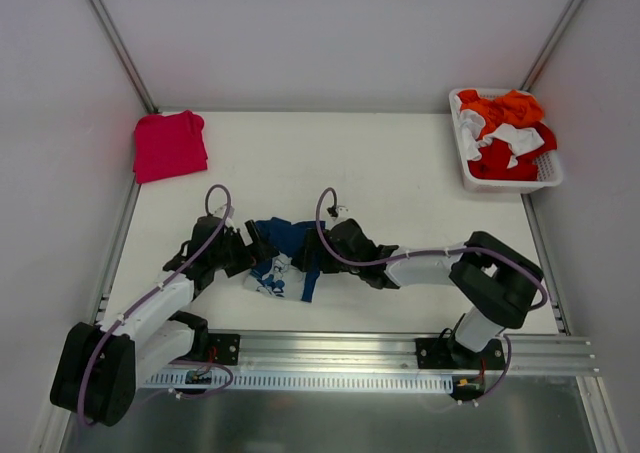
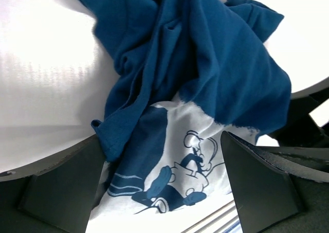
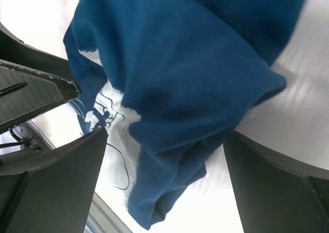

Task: Fold and stack the t-shirts
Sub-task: Put the neatly folded tshirt into the corner of the board with both arms

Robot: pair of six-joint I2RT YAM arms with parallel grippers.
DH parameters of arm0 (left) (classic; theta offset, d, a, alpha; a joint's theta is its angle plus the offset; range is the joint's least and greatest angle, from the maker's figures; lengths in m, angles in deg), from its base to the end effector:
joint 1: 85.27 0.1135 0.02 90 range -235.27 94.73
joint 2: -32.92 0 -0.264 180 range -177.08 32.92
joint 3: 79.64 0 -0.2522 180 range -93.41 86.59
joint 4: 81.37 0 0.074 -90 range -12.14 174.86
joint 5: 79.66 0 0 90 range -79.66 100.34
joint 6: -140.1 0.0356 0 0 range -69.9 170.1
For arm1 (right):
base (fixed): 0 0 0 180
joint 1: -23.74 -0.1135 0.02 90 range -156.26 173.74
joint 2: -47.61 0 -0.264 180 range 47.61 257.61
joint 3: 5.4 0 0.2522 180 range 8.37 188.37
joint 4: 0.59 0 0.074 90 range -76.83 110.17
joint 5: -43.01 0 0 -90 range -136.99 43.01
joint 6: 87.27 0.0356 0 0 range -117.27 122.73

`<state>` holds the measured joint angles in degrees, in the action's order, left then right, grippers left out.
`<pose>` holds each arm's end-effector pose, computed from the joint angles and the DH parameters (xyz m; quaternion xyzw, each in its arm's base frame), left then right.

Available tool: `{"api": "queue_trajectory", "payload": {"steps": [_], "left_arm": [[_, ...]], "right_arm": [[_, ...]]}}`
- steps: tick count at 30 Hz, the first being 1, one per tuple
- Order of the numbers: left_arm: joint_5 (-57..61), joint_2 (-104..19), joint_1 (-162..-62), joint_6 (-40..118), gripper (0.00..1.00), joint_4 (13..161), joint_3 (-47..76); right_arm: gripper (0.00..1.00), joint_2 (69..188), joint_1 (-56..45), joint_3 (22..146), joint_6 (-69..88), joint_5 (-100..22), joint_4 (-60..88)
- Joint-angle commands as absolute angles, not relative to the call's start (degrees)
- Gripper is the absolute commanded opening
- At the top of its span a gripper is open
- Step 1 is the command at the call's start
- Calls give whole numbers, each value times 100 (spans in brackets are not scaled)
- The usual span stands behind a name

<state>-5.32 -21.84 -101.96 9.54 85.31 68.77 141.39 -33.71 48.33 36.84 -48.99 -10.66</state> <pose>0.1760 -0.0628 0.1655 -0.1229 0.8782 -0.3204 0.3332 0.1761 0.2736 0.1599 -0.1666 0.8497 0.3478 0.3596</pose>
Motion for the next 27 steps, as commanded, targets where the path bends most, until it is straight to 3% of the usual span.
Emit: {"api": "queue_trajectory", "payload": {"steps": [1, 11, 17, 24, 27], "left_arm": [[-768, -2210, -10276, 791, 93, 8776, 6884], [-1005, -2377, -10381, 607, 92, 9145, 6902], [-1137, -2622, -10487, 484, 86, 9497, 6945], [-1119, -2711, -10540, 563, 62, 9576, 6989], [-1084, -2720, -10548, 607, 50, 9498, 6981]], "right_arm": [[99, 14297, -3418, 4932, 3841, -4761, -1266], [100, 14455, -3488, 4915, 3991, -4761, -1539], [99, 14622, -3541, 4959, 4087, -4533, -1671], [99, 14675, -3576, 4950, 4087, -4532, -1698], [94, 14587, -3568, 4897, 4026, -4559, -1610]]}}
